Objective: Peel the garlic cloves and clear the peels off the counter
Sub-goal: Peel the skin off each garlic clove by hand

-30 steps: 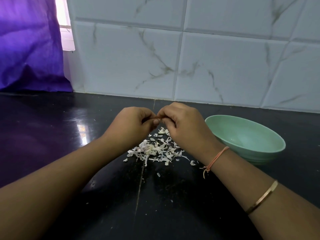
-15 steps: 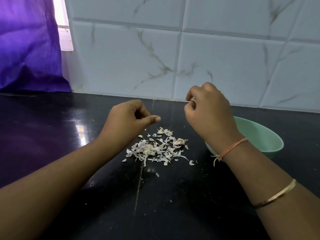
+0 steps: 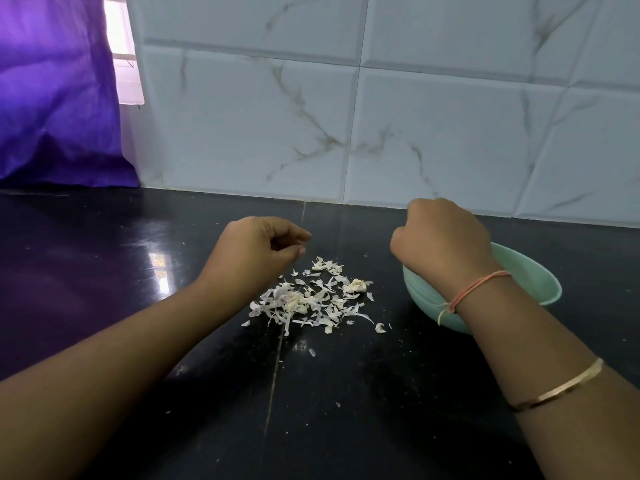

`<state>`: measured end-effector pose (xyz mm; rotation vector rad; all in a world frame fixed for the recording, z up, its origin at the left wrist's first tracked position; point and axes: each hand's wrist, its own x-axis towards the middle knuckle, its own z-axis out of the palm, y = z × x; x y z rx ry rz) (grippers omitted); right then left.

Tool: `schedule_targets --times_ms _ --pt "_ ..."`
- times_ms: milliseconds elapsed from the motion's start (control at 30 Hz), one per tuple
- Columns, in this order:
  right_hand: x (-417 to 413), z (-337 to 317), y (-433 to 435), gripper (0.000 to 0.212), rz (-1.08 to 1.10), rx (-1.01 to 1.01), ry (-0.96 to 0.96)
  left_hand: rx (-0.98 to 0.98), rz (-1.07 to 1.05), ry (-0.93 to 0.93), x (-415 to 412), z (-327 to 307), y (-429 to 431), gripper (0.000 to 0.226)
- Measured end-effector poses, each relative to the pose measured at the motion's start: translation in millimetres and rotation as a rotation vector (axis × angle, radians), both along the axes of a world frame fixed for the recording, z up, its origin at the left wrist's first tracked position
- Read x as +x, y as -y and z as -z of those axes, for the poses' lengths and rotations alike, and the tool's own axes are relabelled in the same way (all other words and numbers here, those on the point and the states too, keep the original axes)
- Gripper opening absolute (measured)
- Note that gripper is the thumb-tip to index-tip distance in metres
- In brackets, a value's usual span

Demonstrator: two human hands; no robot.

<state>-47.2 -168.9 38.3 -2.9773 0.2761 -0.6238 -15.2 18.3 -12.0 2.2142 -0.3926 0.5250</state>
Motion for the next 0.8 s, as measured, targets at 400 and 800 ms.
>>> schedule_targets --times_ms 400,800 --pt "23.6 39.0 -35.5 0.035 -0.561 -0.049 0.056 -0.014 -0.098 -0.028 1.9 -2.1 -1.9 0.015" --pt "57.2 62.7 -39.5 0.045 -0.538 0.044 -0.23 -0.077 -0.112 -0.046 5.0 1.8 1.0 0.006"
